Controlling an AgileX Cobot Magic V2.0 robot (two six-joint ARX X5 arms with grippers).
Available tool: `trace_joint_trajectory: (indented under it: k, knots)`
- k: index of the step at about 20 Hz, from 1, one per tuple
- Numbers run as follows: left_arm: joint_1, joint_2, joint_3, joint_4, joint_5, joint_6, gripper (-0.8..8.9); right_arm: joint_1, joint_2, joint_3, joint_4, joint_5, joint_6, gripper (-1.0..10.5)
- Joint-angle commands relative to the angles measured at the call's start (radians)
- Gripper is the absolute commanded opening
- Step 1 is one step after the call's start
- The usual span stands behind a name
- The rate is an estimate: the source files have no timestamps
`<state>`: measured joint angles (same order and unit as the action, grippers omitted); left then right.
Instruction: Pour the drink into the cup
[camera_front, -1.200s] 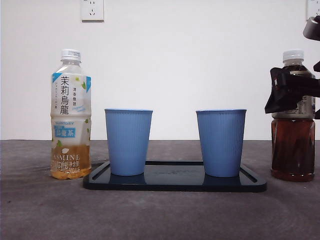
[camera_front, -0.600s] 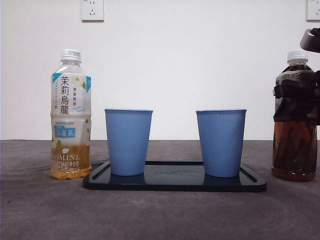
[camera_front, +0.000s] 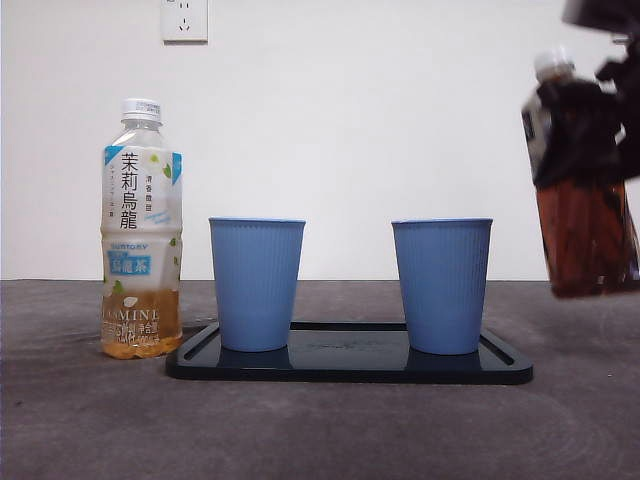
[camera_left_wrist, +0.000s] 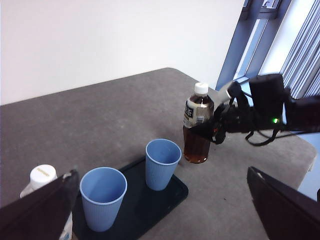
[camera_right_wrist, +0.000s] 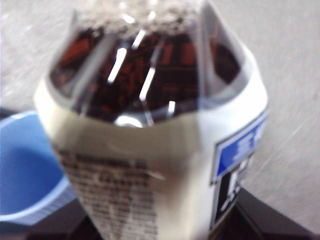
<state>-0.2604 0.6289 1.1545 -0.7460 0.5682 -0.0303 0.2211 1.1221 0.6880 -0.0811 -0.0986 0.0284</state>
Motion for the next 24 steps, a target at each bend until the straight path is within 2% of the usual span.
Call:
trace_joint_trajectory:
  k: [1, 3, 6, 14, 20, 24]
  knots:
    - [-0.006, -0.003, 0.019, 0.028, 0.003, 0.019, 5.6, 0.029, -0.008, 0.121, -0.157, 0.026, -0.107, 2.0]
    - [-0.006, -0.006, 0.019, 0.03, 0.003, 0.02, 5.6, 0.068, -0.006, 0.205, -0.304, 0.095, -0.177, 2.0]
    - [-0.006, -0.007, 0.019, 0.03, 0.003, 0.031, 5.6, 0.14, -0.005, 0.309, -0.464, 0.247, -0.264, 2.0]
    - [-0.006, -0.01, 0.019, 0.031, 0.003, 0.049, 5.6, 0.333, 0.051, 0.427, -0.669, 0.6, -0.45, 2.0]
    - [-0.006, -0.01, 0.019, 0.029, 0.003, 0.048, 5.6, 0.388, 0.19, 0.427, -0.691, 0.79, -0.463, 2.0]
    - [-0.006, -0.01, 0.019, 0.029, 0.003, 0.048, 5.6, 0.403, 0.259, 0.427, -0.692, 0.847, -0.495, 2.0]
